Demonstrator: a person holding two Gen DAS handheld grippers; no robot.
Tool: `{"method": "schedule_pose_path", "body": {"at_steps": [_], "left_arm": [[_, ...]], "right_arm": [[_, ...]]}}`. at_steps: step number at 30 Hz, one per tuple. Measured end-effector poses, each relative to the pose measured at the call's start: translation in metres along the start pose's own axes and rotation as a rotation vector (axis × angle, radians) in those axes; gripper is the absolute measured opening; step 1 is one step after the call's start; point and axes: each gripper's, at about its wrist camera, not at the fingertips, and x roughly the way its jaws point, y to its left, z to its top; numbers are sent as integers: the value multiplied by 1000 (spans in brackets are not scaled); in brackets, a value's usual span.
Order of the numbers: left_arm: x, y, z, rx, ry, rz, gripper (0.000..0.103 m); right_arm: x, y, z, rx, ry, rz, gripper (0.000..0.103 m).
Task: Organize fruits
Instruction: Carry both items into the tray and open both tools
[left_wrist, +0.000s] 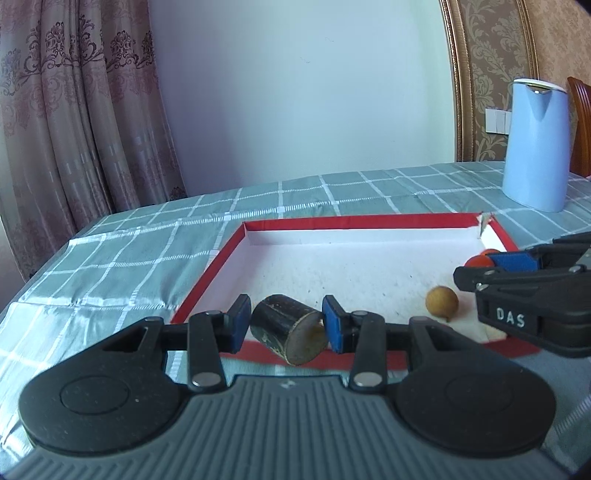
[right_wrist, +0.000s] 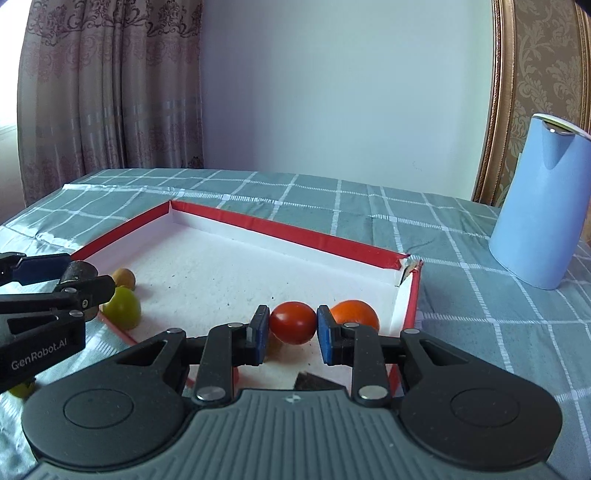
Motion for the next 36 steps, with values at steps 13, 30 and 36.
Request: {"method": "schedule_pose_path", "body": {"at_steps": [13, 30, 36], "left_arm": [[36, 1, 13, -19, 14, 33, 39], [53, -5, 16, 10, 24, 51, 59], [50, -7, 15, 16, 4, 64, 71]], "right_arm": [[32, 8, 10, 1, 44, -16, 27], [55, 19, 14, -20, 112, 4, 27], [55, 19, 13, -19, 109, -19, 27]]}}
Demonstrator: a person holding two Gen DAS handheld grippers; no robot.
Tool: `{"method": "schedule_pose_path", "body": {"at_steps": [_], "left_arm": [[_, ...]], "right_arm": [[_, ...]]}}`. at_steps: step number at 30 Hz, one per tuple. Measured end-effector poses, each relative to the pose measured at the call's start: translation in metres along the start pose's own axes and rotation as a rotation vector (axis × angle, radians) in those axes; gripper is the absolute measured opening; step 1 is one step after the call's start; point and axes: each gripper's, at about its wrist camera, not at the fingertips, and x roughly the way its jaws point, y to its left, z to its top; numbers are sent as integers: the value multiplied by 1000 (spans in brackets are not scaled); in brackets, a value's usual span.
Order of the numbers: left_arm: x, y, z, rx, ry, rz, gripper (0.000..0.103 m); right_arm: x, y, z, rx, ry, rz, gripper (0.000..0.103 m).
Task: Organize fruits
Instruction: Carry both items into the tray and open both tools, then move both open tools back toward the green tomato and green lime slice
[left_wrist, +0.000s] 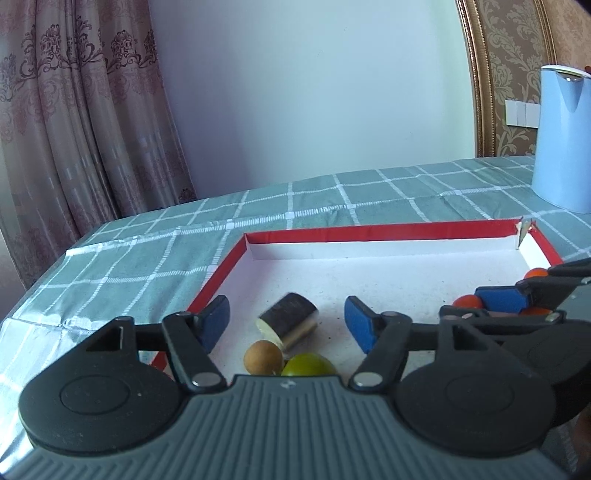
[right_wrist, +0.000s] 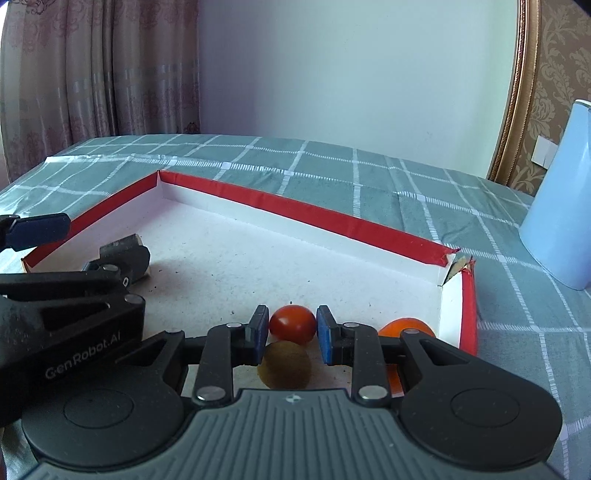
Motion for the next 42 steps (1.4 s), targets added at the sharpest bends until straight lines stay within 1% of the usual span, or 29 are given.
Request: {"method": "schedule_pose_path", "body": {"at_steps": [5, 11, 14, 16, 19, 23, 27, 30, 31, 32, 33, 34, 37, 39, 42], "left_arm": [[1, 4, -1, -17, 7, -3, 75], [-6, 4, -3, -2, -22, 8, 78], [-17, 10, -8, -3, -42, 9, 78], [-29, 19, -14, -21, -57, 14, 78], [-51, 36, -27, -55, -88, 26, 81], [-74, 58, -46, -100, -107, 29, 88], [-85, 75, -65, -132, -67, 12, 89], [-94, 80, -76, -139, -48, -10, 89], [-97, 81, -80, -134, -48, -6, 89], [-99, 80, -82, -123, -49, -3, 90], [-102, 79, -85, -114, -47, -4, 91], [-104, 79, -86, -113, -47, -8, 91], [-107, 84, -89, -143, -53, -7, 94], [-104, 85, -88, -147, -31, -18, 94], [-100, 81, -88, -128, -2, -12, 94]], "right_arm": [[0, 0, 0, 1, -6, -7, 27], [-4, -5, -2, 24, -12, -1, 27], [-9, -8, -3, 31, -25, -1, 27], [-17, -12, -6, 33, -42, -6, 27], [-34, -17, -13, 28, -71, -3, 27], [-55, -23, -19, 61, -89, 59, 27], [-74, -16, -30, 54, -94, 147, 27], [-84, -5, -41, 27, -86, 195, 28], [-87, -1, -45, 20, -89, 206, 30], [-91, 1, -48, 12, -96, 213, 48], [-95, 4, -51, 1, -110, 222, 60], [-99, 6, -55, -4, -124, 237, 75], [-116, 11, -63, -27, -178, 271, 76], [-122, 15, -68, -55, -199, 276, 76], [-122, 22, -74, -89, -173, 278, 76]]}}
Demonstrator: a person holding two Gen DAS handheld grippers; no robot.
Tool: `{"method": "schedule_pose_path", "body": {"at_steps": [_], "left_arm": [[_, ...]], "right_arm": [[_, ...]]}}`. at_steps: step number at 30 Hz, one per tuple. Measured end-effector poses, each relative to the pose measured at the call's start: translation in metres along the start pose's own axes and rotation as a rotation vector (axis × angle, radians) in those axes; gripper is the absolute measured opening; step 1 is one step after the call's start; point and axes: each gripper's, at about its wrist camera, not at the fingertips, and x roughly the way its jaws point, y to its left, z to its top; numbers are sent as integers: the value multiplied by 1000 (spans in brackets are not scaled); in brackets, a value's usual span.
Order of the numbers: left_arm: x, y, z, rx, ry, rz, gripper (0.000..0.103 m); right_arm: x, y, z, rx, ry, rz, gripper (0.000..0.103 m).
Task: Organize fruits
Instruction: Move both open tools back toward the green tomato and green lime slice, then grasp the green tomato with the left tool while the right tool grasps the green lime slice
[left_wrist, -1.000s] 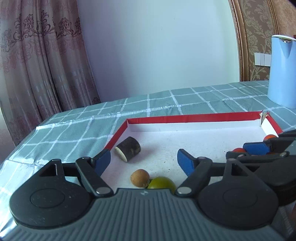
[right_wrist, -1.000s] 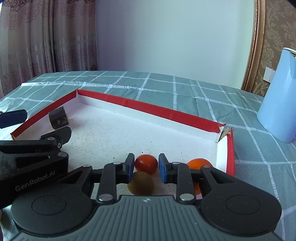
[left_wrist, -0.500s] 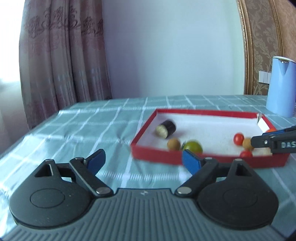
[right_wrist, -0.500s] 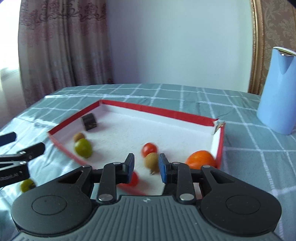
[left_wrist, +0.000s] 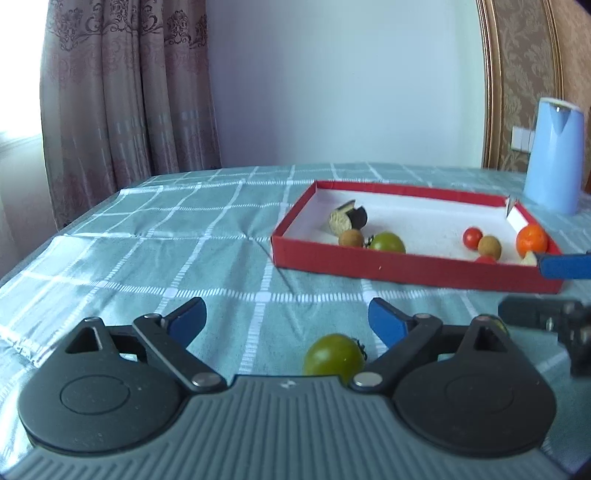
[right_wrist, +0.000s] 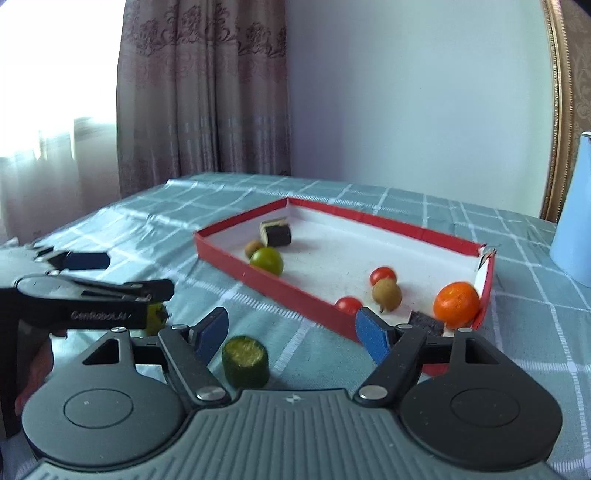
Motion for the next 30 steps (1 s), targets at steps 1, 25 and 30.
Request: {"method": "schedule_pose_path", "body": {"at_steps": [1, 25, 30], "left_arm": [[0, 0, -1, 1, 1, -2, 94], [4, -1, -2, 4, 52, -65, 98], [5, 3, -7, -11, 119, -157, 98]], "right_arm": [[2, 1, -1, -9, 15, 1, 76], [23, 17, -13, -59, 99, -3, 31], [25, 14, -12, -46, 109, -8, 31]]}}
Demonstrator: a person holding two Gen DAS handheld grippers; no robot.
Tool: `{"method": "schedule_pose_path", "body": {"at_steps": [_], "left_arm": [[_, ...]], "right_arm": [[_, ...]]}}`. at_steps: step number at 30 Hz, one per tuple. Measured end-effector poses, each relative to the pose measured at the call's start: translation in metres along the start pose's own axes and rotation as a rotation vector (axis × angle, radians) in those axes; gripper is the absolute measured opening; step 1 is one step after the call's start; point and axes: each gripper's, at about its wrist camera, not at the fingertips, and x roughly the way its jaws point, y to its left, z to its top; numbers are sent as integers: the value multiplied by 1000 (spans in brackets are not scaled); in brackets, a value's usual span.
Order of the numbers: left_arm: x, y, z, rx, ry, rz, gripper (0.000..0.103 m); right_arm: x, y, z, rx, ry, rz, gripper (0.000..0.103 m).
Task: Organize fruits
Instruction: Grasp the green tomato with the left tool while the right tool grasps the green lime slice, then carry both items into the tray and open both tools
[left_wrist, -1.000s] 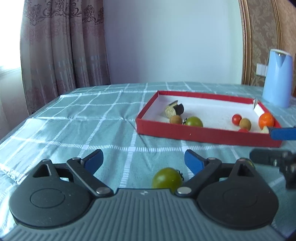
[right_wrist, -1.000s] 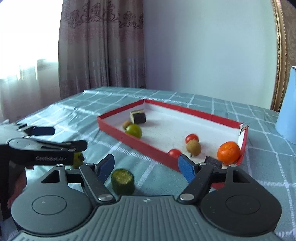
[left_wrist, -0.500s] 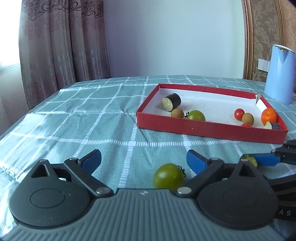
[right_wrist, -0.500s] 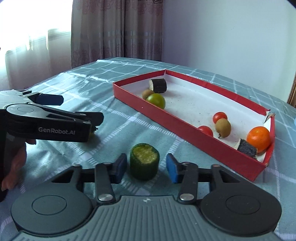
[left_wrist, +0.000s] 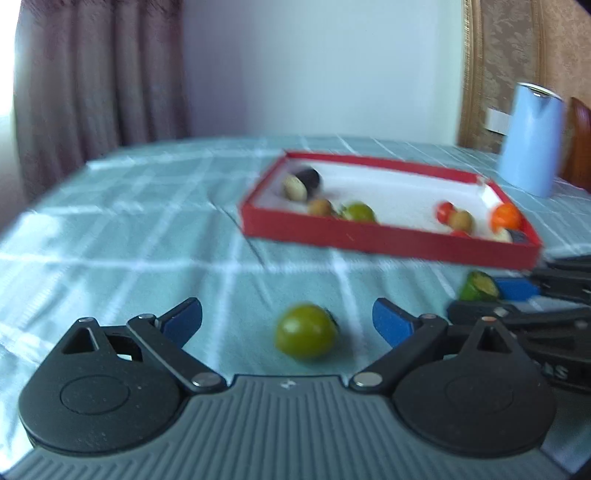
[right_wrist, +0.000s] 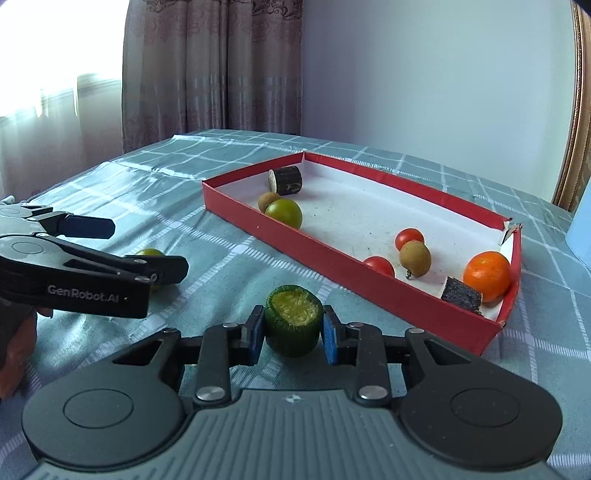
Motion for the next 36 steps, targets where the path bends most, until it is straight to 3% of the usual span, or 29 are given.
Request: {"method": "schedule_pose_path", "body": {"at_steps": [5, 15, 18, 22, 25, 28, 36], "left_arm": [[-2, -4, -6, 21, 1, 18, 98], [3, -4, -6, 27, 29, 22, 59], [2, -6, -7, 42, 24, 4, 51], [2, -10, -6, 62, 23, -4, 50], [2, -12, -6, 71, 19, -27, 40], [0, -16, -7, 88, 9, 0, 32], [-2, -20, -7, 102, -5, 38, 31]], "right_arm": [[0, 2, 1, -7, -1, 4, 31], [4, 4, -1, -11, 22, 5, 31], [5, 4, -1, -14, 26, 3, 31], [6, 4, -1, -16, 26, 2, 31], [6, 4, -1, -17, 25, 0, 31], [6, 5, -2, -24, 21, -7, 31], [-2, 5, -3, -22, -24, -38, 30]]}}
